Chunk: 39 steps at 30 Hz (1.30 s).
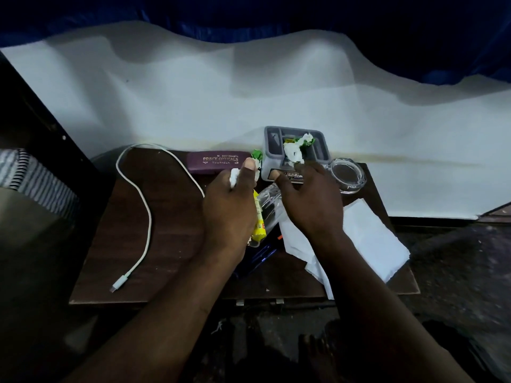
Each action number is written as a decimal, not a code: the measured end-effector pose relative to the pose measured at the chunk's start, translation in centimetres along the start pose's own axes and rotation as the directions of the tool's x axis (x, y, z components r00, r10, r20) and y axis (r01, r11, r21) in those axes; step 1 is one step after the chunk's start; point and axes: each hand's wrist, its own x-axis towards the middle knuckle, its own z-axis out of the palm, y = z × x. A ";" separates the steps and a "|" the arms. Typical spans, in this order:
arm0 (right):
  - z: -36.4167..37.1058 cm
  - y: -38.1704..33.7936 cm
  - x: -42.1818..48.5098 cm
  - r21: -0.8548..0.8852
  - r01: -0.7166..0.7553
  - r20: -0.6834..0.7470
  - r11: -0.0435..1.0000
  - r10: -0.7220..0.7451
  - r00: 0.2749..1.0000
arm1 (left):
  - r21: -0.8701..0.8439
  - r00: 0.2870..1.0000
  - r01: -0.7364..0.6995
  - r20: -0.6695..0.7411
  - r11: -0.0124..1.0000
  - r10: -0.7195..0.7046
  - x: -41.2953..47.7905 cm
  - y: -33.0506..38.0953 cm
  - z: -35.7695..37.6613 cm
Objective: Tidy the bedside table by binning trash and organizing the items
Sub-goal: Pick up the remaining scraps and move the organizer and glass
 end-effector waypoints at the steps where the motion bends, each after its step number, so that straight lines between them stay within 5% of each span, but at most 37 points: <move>1: -0.3 -0.2 0.0 0.033 0.015 -0.070 0.999 -0.013 0.997 | -0.025 1.000 0.002 0.004 1.000 -0.002 0.1 0.1 0.0; 7: -2.9 -1.3 -0.2 0.297 0.026 -0.351 0.955 0.084 0.933 | -0.088 0.995 0.059 0.085 0.994 -0.052 0.0 0.5 0.4; 12: -4.8 -2.7 -1.2 0.571 0.019 -0.235 0.821 0.141 0.962 | -0.094 0.989 0.135 0.073 0.986 -0.128 -0.1 0.0 0.4; 15: -5.2 -3.2 -2.2 0.788 -0.062 -0.034 0.612 0.144 0.989 | -0.206 0.992 0.130 0.028 0.970 -0.126 0.1 0.5 0.1; 17: -5.5 -3.9 -2.9 0.913 -0.205 0.149 0.352 0.178 0.973 | -0.172 0.998 0.062 0.038 0.983 -0.056 0.2 0.5 -0.1; 19: -5.6 -4.6 -3.4 0.935 -0.337 0.317 0.112 0.164 0.934 | -0.153 0.996 0.044 0.082 0.987 -0.032 0.0 0.5 -0.1; 20: -5.5 -4.8 -3.6 0.920 -0.382 0.366 0.089 0.153 0.918 | -0.133 0.994 0.061 0.099 0.989 -0.048 -0.1 0.5 0.0; 23: -5.0 -4.9 -3.8 0.838 -0.432 0.392 0.333 0.183 0.901 | -0.101 0.978 0.136 0.170 0.986 -0.117 -1.1 1.2 0.4; 28: -3.7 -4.2 -3.7 0.643 -0.278 0.205 0.713 0.190 0.960 | -0.105 0.971 0.101 0.229 0.989 -0.075 -1.7 2.1 0.1; 39: -3.2 -4.7 -4.2 0.534 -0.189 0.322 0.824 0.008 0.947 | 0.067 0.999 0.033 0.039 0.997 -0.036 0.5 1.8 -1.6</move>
